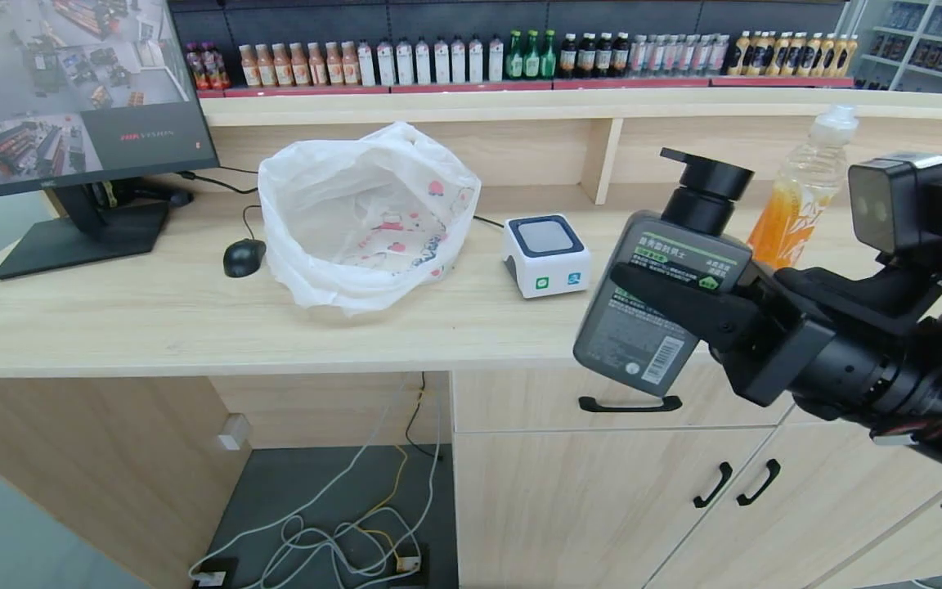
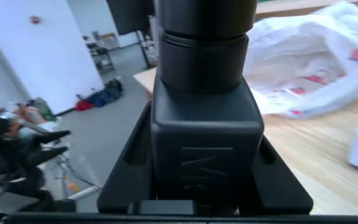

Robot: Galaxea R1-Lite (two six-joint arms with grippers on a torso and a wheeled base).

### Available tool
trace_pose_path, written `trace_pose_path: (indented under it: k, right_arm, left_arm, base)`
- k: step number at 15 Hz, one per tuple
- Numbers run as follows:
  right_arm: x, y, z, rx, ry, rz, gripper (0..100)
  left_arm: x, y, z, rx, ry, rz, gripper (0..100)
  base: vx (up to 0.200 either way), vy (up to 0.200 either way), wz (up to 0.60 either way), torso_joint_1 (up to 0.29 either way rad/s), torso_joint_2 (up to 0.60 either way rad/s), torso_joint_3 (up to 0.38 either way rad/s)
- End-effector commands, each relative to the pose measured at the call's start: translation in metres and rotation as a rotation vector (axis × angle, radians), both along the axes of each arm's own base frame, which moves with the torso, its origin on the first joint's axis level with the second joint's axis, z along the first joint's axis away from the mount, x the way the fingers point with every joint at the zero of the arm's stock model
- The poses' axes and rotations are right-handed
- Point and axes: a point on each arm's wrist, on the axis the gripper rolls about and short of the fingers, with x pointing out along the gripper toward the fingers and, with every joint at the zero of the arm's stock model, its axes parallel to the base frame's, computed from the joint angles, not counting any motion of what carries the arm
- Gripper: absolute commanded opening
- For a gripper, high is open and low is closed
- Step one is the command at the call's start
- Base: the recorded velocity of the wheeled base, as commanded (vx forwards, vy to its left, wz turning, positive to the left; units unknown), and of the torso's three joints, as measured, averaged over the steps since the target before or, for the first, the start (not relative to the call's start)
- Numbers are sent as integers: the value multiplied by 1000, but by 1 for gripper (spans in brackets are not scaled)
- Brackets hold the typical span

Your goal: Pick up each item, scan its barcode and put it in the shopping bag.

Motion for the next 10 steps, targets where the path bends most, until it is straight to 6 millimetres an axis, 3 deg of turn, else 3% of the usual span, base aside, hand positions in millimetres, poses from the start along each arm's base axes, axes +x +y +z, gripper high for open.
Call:
trace_pose_path:
  k: [1, 7, 10]
  right_arm:
    - [-13, 21, -10, 14, 64, 120, 0]
    - [-21, 16, 3, 102, 179, 187, 0]
    - [-21, 28, 5, 112, 205, 237, 0]
  left_arm:
    - [0, 0, 0, 0, 0, 0, 100]
    - [0, 0, 0, 0, 0, -2, 100]
    - [0, 0, 0, 0, 0, 0, 100]
  base:
    - [0, 0, 0, 0, 0, 0]
    - [0, 0, 0, 0, 0, 0]
    - [0, 0, 0, 0, 0, 0]
